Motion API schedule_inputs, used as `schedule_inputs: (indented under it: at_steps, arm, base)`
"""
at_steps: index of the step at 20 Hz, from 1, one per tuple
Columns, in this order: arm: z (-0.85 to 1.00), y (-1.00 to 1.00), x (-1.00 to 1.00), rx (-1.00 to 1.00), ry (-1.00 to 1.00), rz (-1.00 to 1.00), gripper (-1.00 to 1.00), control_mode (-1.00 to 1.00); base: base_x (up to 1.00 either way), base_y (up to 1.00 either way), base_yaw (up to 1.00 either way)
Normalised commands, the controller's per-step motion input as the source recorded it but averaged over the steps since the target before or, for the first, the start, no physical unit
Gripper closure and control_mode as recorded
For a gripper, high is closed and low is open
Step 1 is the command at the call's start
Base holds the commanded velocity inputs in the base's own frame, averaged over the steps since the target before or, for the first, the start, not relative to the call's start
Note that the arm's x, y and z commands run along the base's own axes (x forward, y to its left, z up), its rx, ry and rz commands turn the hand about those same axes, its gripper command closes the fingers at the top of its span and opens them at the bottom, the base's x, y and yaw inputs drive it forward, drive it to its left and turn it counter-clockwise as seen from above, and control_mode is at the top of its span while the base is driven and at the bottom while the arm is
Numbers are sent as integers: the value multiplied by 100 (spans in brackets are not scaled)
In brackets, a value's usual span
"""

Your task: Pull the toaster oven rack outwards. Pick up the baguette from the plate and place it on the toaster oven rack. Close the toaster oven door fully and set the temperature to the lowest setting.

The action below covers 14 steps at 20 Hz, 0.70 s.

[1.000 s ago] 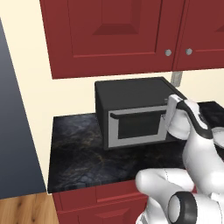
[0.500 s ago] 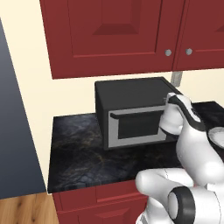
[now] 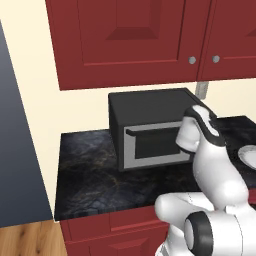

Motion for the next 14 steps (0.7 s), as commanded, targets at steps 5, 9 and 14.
schedule_inputs:
  at_steps: [5, 9, 14]
  arm:
    - [39, -13, -20, 0, 0, -1, -100, -100]
    - [58, -13, -29, 0, 0, 0, -100, -100]
    - [73, -23, -39, 1, 0, 0, -100, -100]
  base:
    - [0, 0, 0]
    - [0, 0, 0]
    - [0, 0, 0]
